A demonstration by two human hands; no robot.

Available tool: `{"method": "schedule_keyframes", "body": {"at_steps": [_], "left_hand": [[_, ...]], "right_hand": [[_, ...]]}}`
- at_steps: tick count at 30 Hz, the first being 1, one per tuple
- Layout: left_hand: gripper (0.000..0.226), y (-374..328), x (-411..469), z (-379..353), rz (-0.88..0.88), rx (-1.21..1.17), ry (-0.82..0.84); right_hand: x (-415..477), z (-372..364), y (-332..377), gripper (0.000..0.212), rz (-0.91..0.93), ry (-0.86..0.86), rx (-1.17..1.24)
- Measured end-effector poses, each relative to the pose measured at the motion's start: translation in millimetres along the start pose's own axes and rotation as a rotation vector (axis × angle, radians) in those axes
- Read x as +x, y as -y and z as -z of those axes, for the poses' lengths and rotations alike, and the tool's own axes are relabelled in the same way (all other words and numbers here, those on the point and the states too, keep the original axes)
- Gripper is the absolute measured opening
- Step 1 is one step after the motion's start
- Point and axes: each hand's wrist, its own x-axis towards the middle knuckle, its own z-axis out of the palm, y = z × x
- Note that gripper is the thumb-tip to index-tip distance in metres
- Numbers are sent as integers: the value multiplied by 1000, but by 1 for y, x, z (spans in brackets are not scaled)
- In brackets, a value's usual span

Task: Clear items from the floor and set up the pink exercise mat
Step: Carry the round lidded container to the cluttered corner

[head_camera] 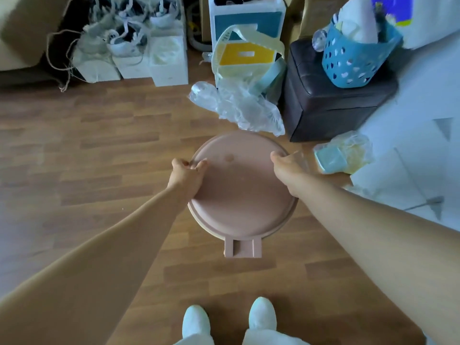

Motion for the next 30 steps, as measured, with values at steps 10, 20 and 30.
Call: {"method": "schedule_keyframes", "body": {"at_steps": [10,20,30], "left_hand": [[33,53,143,-81,-160,42,-9],[41,53,212,-131,-283,-47,14],[52,57,241,-141,-355,109,56]], "right_hand": [[162,-91,-39,60,79,-92,75],[252,-109,-34,74,216,-72,128],[277,-125,-38,86,319,-5,-128]]}}
